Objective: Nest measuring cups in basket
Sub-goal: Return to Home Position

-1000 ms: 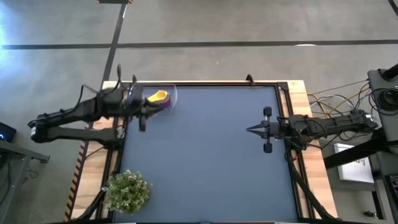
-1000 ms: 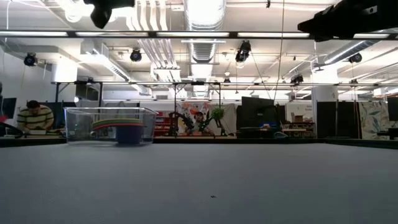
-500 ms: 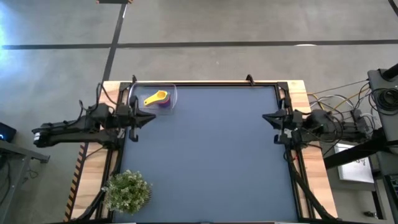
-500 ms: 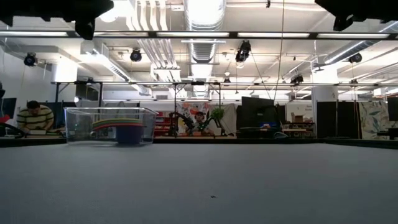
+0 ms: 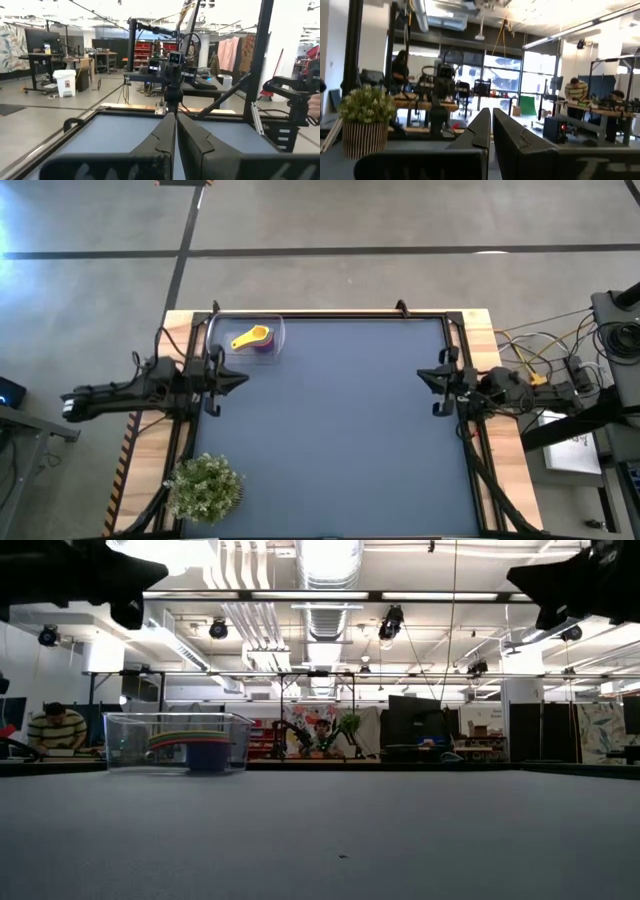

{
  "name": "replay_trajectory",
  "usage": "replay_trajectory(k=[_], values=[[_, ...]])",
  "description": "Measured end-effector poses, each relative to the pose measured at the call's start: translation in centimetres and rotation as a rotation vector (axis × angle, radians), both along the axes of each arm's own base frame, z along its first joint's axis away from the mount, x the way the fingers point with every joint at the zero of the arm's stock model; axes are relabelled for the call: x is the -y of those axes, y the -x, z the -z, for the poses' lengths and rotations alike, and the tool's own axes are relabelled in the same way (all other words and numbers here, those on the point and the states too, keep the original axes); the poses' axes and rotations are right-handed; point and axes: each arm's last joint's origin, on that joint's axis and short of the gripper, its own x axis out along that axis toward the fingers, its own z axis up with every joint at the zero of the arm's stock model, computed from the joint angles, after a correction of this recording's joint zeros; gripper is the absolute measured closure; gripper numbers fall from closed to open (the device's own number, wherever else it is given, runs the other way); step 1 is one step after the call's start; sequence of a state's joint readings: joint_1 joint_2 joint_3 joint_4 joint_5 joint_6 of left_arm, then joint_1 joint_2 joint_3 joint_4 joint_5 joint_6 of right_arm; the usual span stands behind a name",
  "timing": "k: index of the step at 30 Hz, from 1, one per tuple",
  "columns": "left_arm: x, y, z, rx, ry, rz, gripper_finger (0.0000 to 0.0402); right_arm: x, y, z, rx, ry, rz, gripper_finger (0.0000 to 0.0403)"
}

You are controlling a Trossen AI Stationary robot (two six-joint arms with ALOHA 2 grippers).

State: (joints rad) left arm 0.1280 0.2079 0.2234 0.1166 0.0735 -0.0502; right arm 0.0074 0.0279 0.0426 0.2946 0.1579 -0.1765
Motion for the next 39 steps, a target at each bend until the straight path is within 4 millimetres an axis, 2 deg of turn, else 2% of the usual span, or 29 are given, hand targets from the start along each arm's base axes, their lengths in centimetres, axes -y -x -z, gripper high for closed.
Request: replay_trajectory(k=[3, 8, 13, 22, 31, 36, 39], values=[[0.1, 0.5, 0.8, 0.0, 0.01, 0.02, 0.0402, 0.0, 0.0, 0.8, -0.001, -0.008, 0.0, 0.0394], [0.3, 1.6, 1.9, 0.024, 0.008, 0.026, 0.0402, 0.1, -0.1, 1.1, -0.03, -0.033, 0.017, 0.0394], [0.2, 1.2, 3.1, -0.021, 0.01, 0.026, 0.0402, 0.1, -0.2, 1.6, -0.077, -0.053, 0.016, 0.0394], [0.3, 0.5, 6.3, -0.118, 0.031, 0.077, 0.0401, 0.1, -0.4, 2.7, -0.195, -0.016, 0.039, 0.0394], [0.4, 0.5, 6.3, -0.151, 0.074, 0.111, 0.0401, 0.1, -0.4, 2.5, -0.171, -0.028, 0.029, 0.0394], [0.4, 0.5, 6.3, -0.152, 0.075, 0.127, 0.0401, -0.3, -0.4, 2.1, -0.136, -0.019, -0.13, 0.0394], [0.5, 0.5, 6.3, -0.15, 0.071, 0.151, 0.0401, -0.3, -0.3, 2.0, -0.125, -0.01, -0.129, 0.0394]])
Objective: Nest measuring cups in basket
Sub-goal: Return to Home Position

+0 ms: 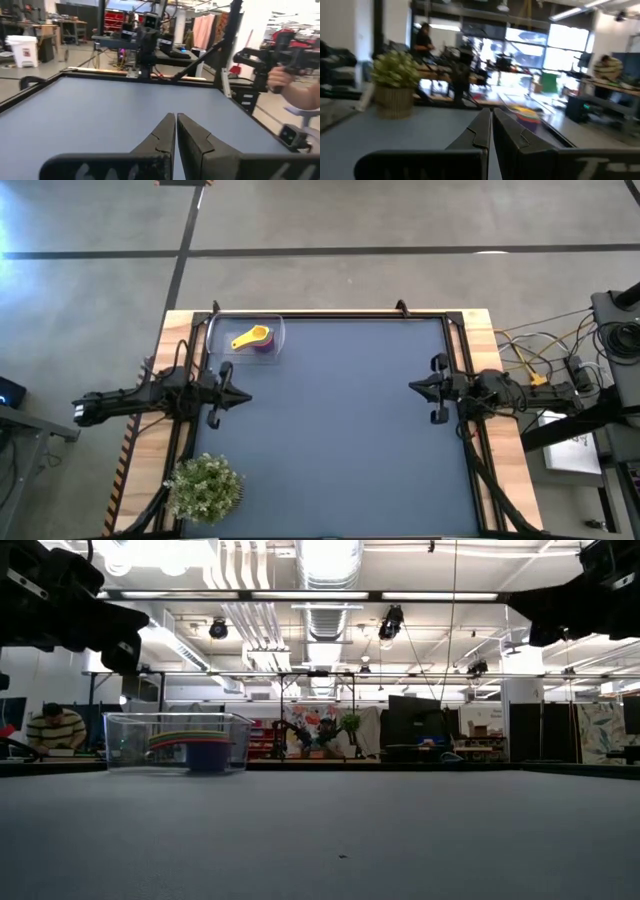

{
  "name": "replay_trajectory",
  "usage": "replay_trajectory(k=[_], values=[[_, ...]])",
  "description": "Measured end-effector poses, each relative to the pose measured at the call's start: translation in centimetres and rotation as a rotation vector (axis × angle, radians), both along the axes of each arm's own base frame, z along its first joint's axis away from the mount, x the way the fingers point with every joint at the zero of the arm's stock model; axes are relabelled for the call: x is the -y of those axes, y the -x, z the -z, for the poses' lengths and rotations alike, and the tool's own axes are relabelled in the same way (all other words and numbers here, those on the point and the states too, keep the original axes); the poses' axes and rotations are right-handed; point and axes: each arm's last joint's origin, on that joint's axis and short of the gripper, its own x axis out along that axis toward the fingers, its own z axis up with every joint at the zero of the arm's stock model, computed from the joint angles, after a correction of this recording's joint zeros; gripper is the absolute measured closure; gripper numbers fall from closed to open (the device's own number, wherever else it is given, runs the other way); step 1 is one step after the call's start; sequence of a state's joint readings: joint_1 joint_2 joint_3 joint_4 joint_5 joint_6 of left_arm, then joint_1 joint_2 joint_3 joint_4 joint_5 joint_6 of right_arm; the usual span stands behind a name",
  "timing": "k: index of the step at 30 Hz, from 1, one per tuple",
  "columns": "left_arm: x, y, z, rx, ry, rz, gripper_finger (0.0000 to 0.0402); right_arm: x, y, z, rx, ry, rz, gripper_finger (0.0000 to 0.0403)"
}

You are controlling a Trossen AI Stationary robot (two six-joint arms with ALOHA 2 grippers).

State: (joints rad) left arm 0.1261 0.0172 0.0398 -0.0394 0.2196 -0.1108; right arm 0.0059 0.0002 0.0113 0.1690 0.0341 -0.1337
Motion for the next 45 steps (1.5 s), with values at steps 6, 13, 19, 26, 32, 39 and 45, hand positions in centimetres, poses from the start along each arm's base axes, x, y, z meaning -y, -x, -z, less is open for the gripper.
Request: replay_trajectory(k=[6, 13, 19, 26, 32, 39, 45], values=[[0.1, 0.0, 0.0, 0.003, -0.016, 0.026, 0.0401, 0.2, 0.0, 0.4, -0.04, 0.036, 0.077, 0.0394], [-0.1, -0.1, 0.1, -0.02, 0.042, -0.016, 0.0401, 0.2, -0.1, 1.0, -0.104, 0.031, 0.088, 0.0394], [-0.1, -0.2, 0.2, -0.03, 0.043, -0.028, 0.0401, 0.8, -0.2, 1.3, -0.155, -0.016, 0.292, 0.0394], [-0.1, -0.2, 0.2, -0.028, 0.043, -0.029, 0.0401, 0.9, -0.3, 1.4, -0.182, -0.004, 0.307, 0.0394], [-0.1, -0.2, 0.2, -0.029, 0.043, -0.029, 0.0401, 0.9, -0.3, 1.4, -0.183, -0.004, 0.307, 0.0394], [-0.1, -0.2, 0.2, -0.029, 0.043, -0.029, 0.0401, 0.9, -0.3, 1.4, -0.183, -0.004, 0.305, 0.0394], [-0.1, -0.2, 0.2, -0.03, 0.043, -0.029, 0.0401, 0.9, -0.3, 1.4, -0.183, -0.004, 0.305, 0.0394]])
